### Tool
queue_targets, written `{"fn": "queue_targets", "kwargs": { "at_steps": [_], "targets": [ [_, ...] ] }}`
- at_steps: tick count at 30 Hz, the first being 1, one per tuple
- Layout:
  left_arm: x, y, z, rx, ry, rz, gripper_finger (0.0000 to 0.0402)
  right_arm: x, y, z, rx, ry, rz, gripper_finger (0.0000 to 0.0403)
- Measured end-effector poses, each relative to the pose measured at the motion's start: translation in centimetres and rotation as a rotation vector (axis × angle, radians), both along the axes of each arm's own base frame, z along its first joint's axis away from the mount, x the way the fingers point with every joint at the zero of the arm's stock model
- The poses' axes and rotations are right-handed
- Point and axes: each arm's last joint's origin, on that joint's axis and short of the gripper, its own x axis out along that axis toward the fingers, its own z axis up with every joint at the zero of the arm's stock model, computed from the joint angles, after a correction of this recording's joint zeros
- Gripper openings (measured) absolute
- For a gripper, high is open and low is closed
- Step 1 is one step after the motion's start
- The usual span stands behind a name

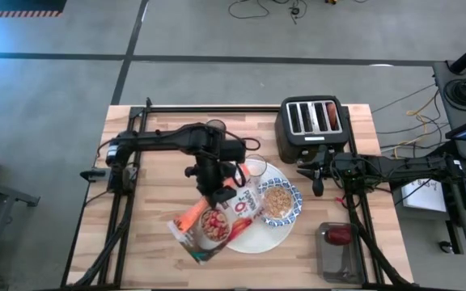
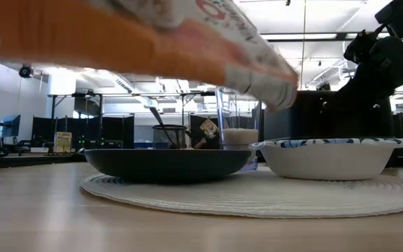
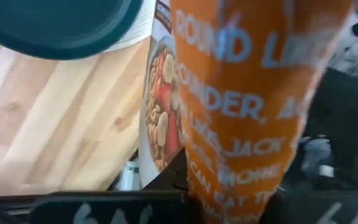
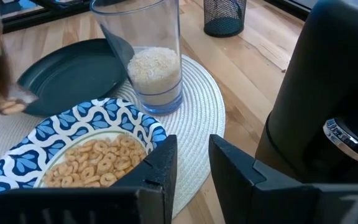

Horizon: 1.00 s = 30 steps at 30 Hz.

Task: Arrange a breakfast setting
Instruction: Pour the cereal from the cereal box into the white patterned bowl

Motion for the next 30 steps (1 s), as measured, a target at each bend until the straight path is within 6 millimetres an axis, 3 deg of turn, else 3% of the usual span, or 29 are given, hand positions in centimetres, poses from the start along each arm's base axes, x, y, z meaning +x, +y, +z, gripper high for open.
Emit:
{"fn": "queue_targets", "kwargs": {
  "at_steps": [14,30],
  "targets": [
    [2.2,3.0,0.4,-0.368,0.123,0.284,0.0000,0.0,0.0,0.0,0.000,0.000,0.000,0.0073],
    [4.9,6.4,-1.0,-0.600,0.284,0.457,0.0000,0.0,0.0,0.0,0.000,0.000,0.000,0.0074]
  ]
}}
